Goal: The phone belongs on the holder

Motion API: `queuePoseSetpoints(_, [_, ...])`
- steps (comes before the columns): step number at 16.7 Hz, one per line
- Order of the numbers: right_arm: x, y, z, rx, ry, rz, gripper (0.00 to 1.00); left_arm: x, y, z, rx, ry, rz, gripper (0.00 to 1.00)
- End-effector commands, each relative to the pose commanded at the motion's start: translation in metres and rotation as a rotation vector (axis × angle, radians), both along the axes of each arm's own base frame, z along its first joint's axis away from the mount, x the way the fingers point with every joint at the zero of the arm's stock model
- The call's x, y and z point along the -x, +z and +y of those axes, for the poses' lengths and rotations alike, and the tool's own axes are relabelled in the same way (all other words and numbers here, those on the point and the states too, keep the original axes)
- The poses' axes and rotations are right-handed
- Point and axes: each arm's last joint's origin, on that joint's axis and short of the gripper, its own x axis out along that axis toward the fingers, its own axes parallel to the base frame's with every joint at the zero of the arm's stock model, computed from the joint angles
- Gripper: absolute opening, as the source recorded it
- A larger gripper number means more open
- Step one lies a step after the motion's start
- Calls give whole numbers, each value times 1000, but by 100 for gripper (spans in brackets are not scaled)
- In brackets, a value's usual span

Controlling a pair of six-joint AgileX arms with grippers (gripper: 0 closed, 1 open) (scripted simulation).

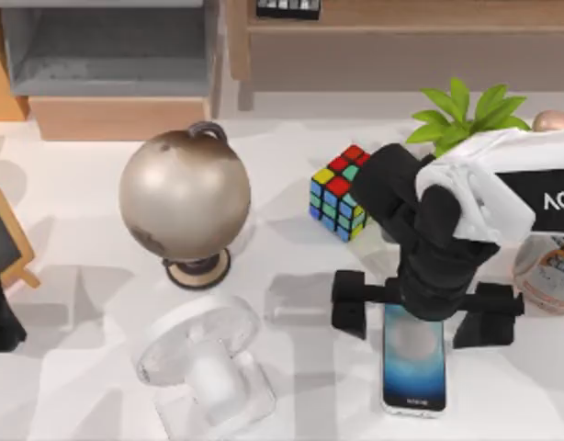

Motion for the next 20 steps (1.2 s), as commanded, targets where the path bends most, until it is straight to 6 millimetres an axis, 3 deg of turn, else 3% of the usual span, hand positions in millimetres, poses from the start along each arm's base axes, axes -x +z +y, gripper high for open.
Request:
queuePoseSetpoints(1, [0, 0, 0, 0, 0, 0, 100, 0, 0, 0, 0, 0, 0, 100])
queuePoseSetpoints(14, [0, 0, 0, 0, 0, 0, 2, 0, 0, 0, 0, 0, 0, 100])
queuePoseSetpoints(20, [0, 0, 0, 0, 0, 0, 0, 0, 0, 0, 0, 0, 0, 100])
